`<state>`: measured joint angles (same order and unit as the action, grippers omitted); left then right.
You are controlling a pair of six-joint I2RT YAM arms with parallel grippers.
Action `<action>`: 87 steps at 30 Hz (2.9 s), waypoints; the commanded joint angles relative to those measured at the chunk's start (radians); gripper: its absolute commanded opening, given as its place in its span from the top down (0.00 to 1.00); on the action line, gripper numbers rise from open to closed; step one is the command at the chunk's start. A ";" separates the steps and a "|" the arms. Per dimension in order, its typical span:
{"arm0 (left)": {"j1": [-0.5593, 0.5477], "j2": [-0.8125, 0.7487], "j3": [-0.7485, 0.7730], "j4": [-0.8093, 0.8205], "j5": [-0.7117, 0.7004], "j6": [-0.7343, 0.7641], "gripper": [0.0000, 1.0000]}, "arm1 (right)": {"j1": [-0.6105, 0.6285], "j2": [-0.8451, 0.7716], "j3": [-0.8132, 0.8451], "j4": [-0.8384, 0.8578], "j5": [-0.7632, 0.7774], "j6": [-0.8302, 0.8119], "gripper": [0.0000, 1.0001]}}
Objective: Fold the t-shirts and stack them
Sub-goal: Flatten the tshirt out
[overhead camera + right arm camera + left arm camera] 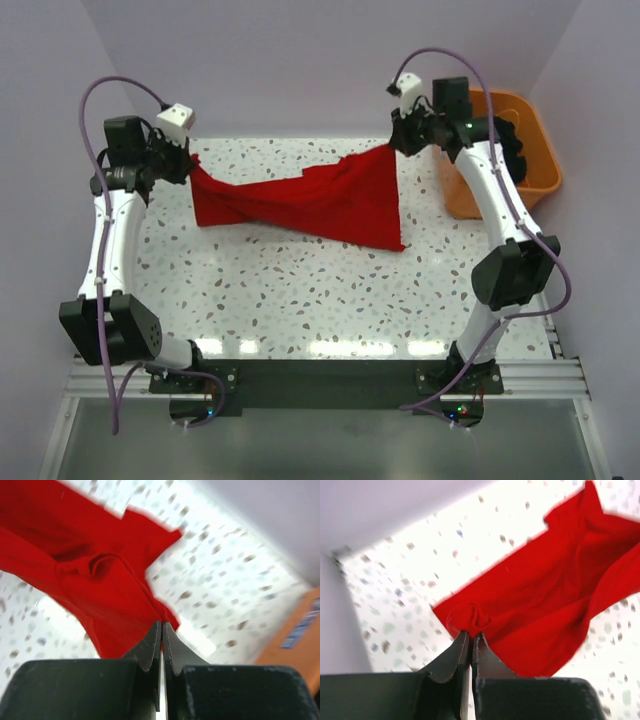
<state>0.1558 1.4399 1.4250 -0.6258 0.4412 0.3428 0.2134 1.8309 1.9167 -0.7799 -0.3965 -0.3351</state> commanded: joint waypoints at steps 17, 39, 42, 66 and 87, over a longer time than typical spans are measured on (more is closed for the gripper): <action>0.010 -0.565 -0.051 0.612 -0.104 -0.070 1.00 | -0.025 -0.484 0.263 0.450 0.271 0.068 1.00; 0.008 -0.625 -0.052 0.285 -0.053 0.079 1.00 | -0.023 -0.426 0.196 0.470 0.183 -0.015 1.00; 0.010 -0.573 -0.164 0.281 -0.030 0.087 1.00 | -0.011 -0.351 0.081 0.491 0.145 -0.033 1.00; 0.010 0.836 0.440 0.336 -0.120 -0.008 1.00 | 0.159 0.718 0.469 0.709 0.482 -0.398 1.00; 0.082 0.476 0.175 0.045 -0.032 0.114 0.34 | 0.051 0.375 0.258 -0.073 0.352 -0.029 0.37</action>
<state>0.2478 1.9575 1.6478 -0.4816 0.3458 0.3851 0.2985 2.2169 2.1838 -0.6090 0.0570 -0.4866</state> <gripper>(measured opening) 0.641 0.677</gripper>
